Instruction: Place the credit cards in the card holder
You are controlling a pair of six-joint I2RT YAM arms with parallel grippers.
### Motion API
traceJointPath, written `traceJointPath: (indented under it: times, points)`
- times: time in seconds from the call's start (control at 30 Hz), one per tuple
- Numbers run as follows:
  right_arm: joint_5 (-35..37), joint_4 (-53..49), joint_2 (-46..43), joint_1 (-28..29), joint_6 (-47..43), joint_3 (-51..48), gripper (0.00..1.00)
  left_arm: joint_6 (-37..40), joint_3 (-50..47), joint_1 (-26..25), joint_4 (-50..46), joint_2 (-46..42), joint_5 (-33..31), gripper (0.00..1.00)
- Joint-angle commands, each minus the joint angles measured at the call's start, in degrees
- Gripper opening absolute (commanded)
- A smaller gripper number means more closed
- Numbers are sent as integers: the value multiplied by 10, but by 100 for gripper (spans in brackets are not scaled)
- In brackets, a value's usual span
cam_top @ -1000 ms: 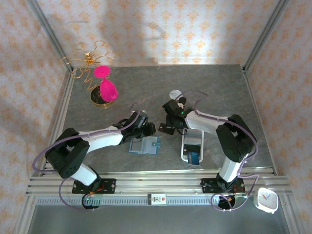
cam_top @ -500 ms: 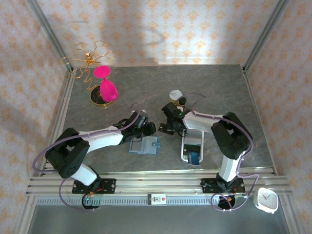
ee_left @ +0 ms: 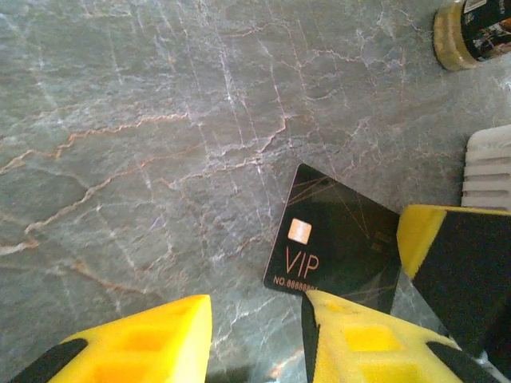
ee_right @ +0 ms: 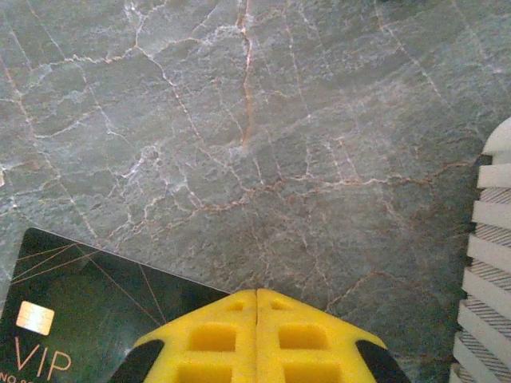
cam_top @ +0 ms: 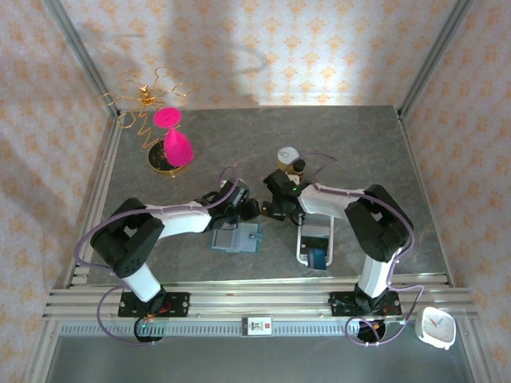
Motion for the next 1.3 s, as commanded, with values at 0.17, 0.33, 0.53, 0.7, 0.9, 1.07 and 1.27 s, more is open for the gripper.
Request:
traceJointPath:
  times: [0.17, 0.33, 0.53, 0.7, 0.9, 1.07, 1.27]
  points:
    - [-2, -70, 0, 64, 46, -40, 0, 1, -11, 20, -6, -42, -37, 36]
    - [0, -87, -17, 107, 90, -63, 0, -13, -70, 51, 15, -122, -37, 35]
    - [7, -110, -49, 147, 150, -101, 0, -19, -106, 50, -13, -193, 9, 33]
    - [2, -115, -74, 194, 188, -123, 0, -29, -153, 32, -29, -268, 25, 33]
    - [-9, -112, -91, 244, 220, -124, 0, -51, -198, 9, -79, -365, 45, 33]
    - [12, -80, -147, 249, 238, -140, 0, -109, -253, -27, -103, -443, 43, 28]
    - [18, -13, -158, 241, 232, -154, 0, -200, -293, -120, -107, -505, -10, 33]
